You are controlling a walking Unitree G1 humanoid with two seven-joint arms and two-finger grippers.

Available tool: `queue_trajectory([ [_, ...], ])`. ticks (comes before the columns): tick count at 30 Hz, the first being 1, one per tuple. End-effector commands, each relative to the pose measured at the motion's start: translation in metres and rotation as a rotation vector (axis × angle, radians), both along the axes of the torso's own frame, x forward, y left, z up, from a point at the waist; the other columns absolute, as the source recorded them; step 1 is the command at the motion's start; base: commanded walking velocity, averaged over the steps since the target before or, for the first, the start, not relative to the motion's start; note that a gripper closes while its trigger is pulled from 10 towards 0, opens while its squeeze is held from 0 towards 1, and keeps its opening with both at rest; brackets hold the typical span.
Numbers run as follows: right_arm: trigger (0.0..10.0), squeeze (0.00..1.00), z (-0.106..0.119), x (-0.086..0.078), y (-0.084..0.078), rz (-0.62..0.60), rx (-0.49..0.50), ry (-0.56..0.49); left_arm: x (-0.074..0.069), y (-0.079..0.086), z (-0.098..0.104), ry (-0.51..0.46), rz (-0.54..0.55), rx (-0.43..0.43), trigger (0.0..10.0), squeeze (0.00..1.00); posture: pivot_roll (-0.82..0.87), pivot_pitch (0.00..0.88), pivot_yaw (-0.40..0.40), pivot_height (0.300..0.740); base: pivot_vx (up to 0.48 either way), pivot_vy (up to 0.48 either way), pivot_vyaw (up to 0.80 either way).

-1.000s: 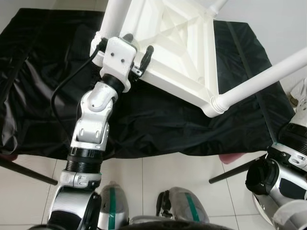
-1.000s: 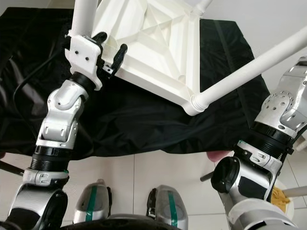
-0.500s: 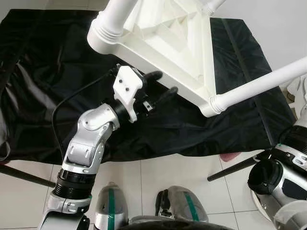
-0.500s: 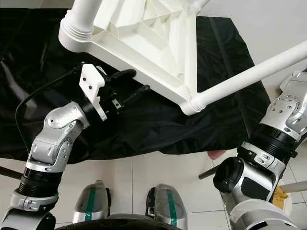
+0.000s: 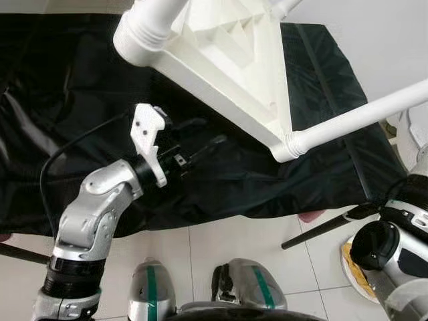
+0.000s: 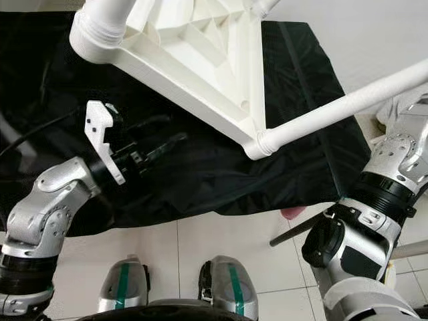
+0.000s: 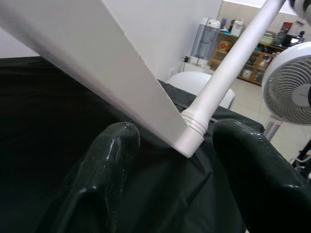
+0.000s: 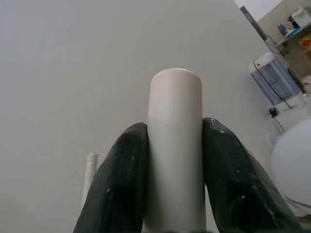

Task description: Building children table

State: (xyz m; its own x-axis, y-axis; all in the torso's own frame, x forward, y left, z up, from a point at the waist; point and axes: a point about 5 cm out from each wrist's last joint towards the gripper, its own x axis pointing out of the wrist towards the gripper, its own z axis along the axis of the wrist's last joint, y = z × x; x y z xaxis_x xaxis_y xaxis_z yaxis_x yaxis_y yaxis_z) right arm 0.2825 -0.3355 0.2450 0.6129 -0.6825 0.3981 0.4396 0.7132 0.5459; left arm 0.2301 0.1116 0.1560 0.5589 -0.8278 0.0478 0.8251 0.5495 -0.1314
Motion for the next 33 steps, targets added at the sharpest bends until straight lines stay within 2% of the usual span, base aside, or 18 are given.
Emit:
queue_trajectory([
  [1, 10.0, 0.00, -0.118, 0.016, 0.027, 0.189, 0.181, 0.548, -0.005, -0.001, 0.001, -0.005, -0.067, 0.006, 10.0, 0.00, 0.10, 0.029, -0.007, 0.740, 0.000, 0.000, 0.00],
  [11, 10.0, 0.00, -0.120, 0.019, 0.030, 0.221, 0.168, 0.560, 0.000, 0.002, 0.005, 0.013, -0.020, -0.017, 10.0, 0.00, 0.10, 0.032, -0.011, 0.740, 0.000, 0.000, 0.00],
  [15, 10.0, 0.00, -0.119, 0.020, 0.030, 0.226, 0.155, 0.566, -0.001, -0.003, 0.016, 0.033, -0.066, -0.091, 10.0, 0.00, 0.10, 0.032, -0.015, 0.740, 0.000, 0.000, 0.00],
  [20, 10.0, 0.00, -0.119, 0.021, 0.030, 0.226, 0.147, 0.571, -0.002, -0.005, 0.019, 0.040, -0.093, -0.111, 10.0, 0.00, 0.10, 0.032, -0.017, 0.740, 0.000, 0.000, 0.00],
  [22, 10.0, 0.00, -0.118, 0.023, 0.029, 0.229, 0.134, 0.576, -0.001, -0.018, 0.032, 0.041, -0.174, -0.167, 10.0, 0.00, 0.10, 0.031, -0.023, 0.740, 0.000, 0.000, 0.00],
  [23, 10.0, 0.00, -0.118, 0.023, 0.029, 0.229, 0.134, 0.576, -0.001, -0.018, 0.032, 0.041, -0.174, -0.167, 10.0, 0.00, 0.10, 0.031, -0.023, 0.740, 0.000, 0.000, 0.00],
  [25, 10.0, 0.00, -0.118, 0.024, 0.029, 0.233, 0.130, 0.578, 0.001, -0.027, 0.048, 0.037, -0.238, -0.259, 10.0, 0.00, 0.10, 0.032, -0.021, 0.740, 0.000, 0.000, 0.00],
  [26, 10.0, 0.00, -0.118, 0.024, 0.029, 0.233, 0.130, 0.578, 0.001, -0.027, 0.048, 0.037, -0.238, -0.259, 10.0, 0.00, 0.10, 0.032, -0.021, 0.740, 0.000, 0.000, 0.00],
  [28, 10.0, 0.00, -0.119, 0.026, 0.030, 0.240, 0.126, 0.582, 0.003, -0.034, 0.067, -0.005, -0.299, -0.346, 10.0, 0.00, 0.10, 0.032, -0.024, 0.740, 0.000, 0.000, 0.00],
  [29, 10.0, 0.00, -0.119, 0.026, 0.030, 0.240, 0.126, 0.582, 0.003, -0.034, 0.067, -0.005, -0.299, -0.346, 10.0, 0.00, 0.10, 0.032, -0.024, 0.740, 0.000, 0.000, 0.00],
  [32, 10.0, 0.00, -0.119, 0.028, 0.034, 0.258, 0.118, 0.588, 0.006, -0.044, 0.093, -0.058, -0.356, -0.426, 10.0, 0.00, 0.11, 0.036, -0.032, 0.740, 0.000, 0.000, 0.00],
  [33, 10.0, 0.00, -0.119, 0.028, 0.034, 0.258, 0.118, 0.588, 0.006, -0.044, 0.093, -0.058, -0.356, -0.426, 10.0, 0.00, 0.11, 0.036, -0.032, 0.740, 0.000, 0.000, 0.00],
])
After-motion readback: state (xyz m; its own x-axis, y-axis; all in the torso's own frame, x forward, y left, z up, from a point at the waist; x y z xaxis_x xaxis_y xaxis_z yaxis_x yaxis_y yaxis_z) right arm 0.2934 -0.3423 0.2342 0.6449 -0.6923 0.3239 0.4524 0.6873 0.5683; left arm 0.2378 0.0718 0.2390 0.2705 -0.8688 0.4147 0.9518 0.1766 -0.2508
